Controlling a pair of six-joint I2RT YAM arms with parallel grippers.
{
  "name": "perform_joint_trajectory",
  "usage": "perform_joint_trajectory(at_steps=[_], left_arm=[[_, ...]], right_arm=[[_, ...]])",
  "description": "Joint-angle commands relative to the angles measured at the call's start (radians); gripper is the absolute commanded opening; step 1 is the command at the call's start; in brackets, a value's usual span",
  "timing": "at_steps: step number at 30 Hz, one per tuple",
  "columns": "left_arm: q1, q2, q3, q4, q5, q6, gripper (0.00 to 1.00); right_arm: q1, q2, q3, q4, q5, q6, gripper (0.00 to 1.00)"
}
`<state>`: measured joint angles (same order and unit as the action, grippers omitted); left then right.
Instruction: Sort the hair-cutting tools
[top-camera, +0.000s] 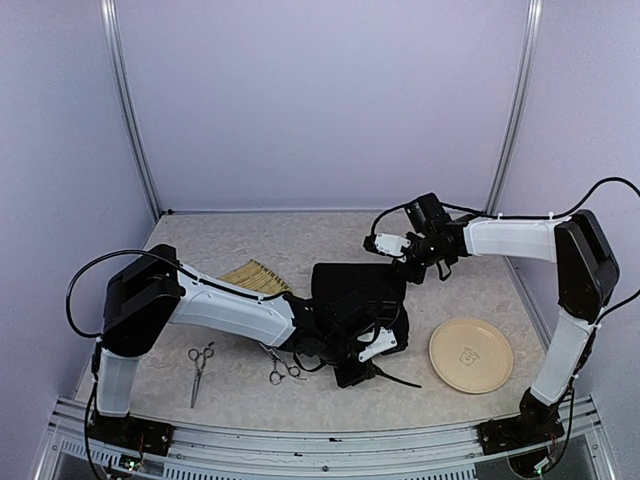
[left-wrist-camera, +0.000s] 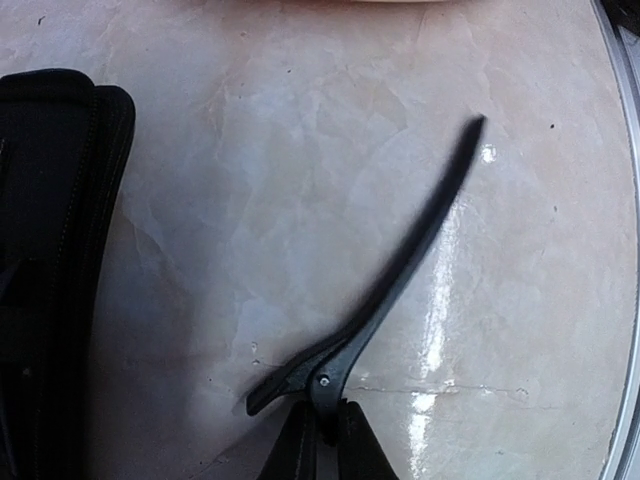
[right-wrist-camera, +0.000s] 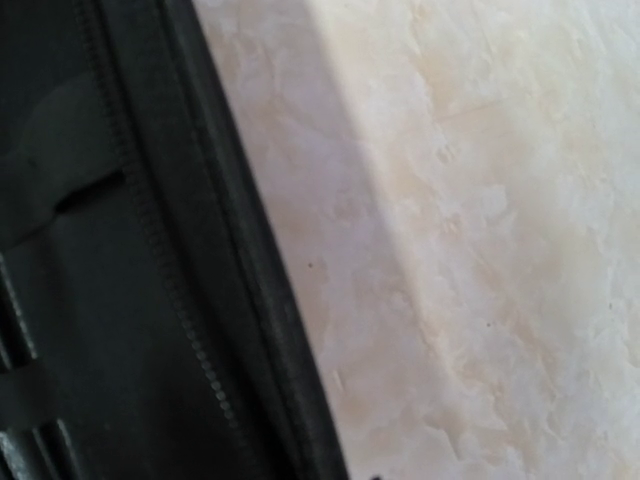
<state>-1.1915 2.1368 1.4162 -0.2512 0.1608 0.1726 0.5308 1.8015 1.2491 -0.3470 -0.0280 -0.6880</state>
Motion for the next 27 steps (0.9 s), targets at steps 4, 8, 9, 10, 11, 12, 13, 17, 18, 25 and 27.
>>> perform_joint_trajectory(at_steps=[4, 8, 9, 10, 11, 12, 13, 17, 18, 25, 27], left_arm=[[0.002, -0.049, -0.058, 0.045, -0.052, -0.011, 0.00], [0.026, -0.129, -0.099, 0.055, -0.033, -0.037, 0.00], [0.031, -0.150, -0.108, 0.054, -0.034, -0.040, 0.00], [0.038, -0.170, -0.119, 0.053, -0.035, -0.043, 0.00], [0.044, -0.190, -0.126, 0.051, -0.036, -0.048, 0.00], [0.053, -0.210, -0.135, 0.047, -0.034, -0.054, 0.00], [0.065, -0.227, -0.142, 0.042, -0.035, -0.059, 0.00], [0.145, -0.290, -0.176, 0.003, -0.080, -0.062, 0.00], [0.170, -0.303, -0.184, -0.012, -0.089, -0.066, 0.00], [0.259, -0.329, -0.167, -0.134, -0.206, -0.088, 0.00], [0.268, -0.319, -0.146, -0.183, -0.235, -0.086, 0.00]], right_arm=[[0.025, 0.022, -0.009, -0.011, -0.007, 0.007, 0.21], [0.026, 0.027, -0.006, -0.019, 0.003, 0.008, 0.22], [0.026, 0.027, -0.004, -0.018, 0.007, 0.008, 0.22], [0.026, 0.025, -0.005, -0.019, 0.012, 0.009, 0.24], [0.026, 0.021, -0.005, -0.019, 0.018, 0.012, 0.26], [0.026, 0.019, -0.003, -0.022, 0.018, 0.015, 0.27], [0.026, 0.017, -0.002, -0.025, 0.016, 0.019, 0.28], [0.026, 0.009, -0.008, -0.030, -0.001, 0.022, 0.28], [0.026, 0.009, -0.009, -0.029, -0.005, 0.020, 0.28], [0.026, 0.021, -0.021, -0.009, 0.002, 0.011, 0.21], [0.026, 0.018, -0.030, 0.000, 0.005, 0.009, 0.19]])
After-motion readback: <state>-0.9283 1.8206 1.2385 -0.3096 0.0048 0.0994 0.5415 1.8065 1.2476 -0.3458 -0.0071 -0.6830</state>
